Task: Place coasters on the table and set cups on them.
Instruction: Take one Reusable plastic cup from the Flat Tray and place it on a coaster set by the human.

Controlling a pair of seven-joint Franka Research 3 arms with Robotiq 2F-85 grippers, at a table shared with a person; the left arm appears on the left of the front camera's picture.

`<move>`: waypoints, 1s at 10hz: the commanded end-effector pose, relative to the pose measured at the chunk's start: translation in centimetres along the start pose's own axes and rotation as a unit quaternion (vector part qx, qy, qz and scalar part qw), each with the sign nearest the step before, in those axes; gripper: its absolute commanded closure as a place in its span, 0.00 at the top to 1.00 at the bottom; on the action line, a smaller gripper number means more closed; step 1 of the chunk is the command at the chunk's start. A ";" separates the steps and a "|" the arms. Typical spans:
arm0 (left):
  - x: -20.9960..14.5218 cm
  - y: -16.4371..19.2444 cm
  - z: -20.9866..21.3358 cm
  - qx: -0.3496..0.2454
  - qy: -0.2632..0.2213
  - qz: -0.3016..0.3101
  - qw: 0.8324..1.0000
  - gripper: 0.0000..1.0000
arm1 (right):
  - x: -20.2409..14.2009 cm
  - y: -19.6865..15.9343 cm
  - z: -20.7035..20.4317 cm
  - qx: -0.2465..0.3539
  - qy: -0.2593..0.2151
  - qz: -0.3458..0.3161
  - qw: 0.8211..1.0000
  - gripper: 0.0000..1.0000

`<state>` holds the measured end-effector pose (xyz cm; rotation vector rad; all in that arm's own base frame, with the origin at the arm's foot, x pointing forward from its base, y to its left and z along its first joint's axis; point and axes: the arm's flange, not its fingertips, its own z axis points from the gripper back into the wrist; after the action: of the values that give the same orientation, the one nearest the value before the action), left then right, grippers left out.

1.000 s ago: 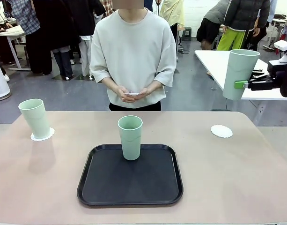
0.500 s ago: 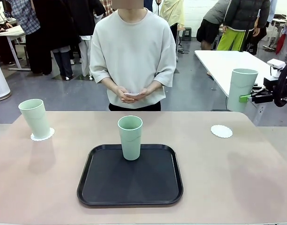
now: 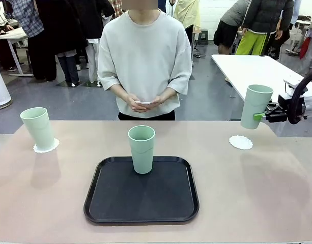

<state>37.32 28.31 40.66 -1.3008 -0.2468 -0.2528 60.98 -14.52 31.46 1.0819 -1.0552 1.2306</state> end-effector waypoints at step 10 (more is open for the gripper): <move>0.1 -0.3 0.2 0.003 -0.001 0.007 1.000 1.00 | -2.8 0.9 -1.5 -0.009 0.064 0.081 0.995 0.82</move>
<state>37.32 28.30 40.66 -1.3008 -0.2468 -0.2529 60.75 -14.79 29.33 0.9854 -1.0675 1.3518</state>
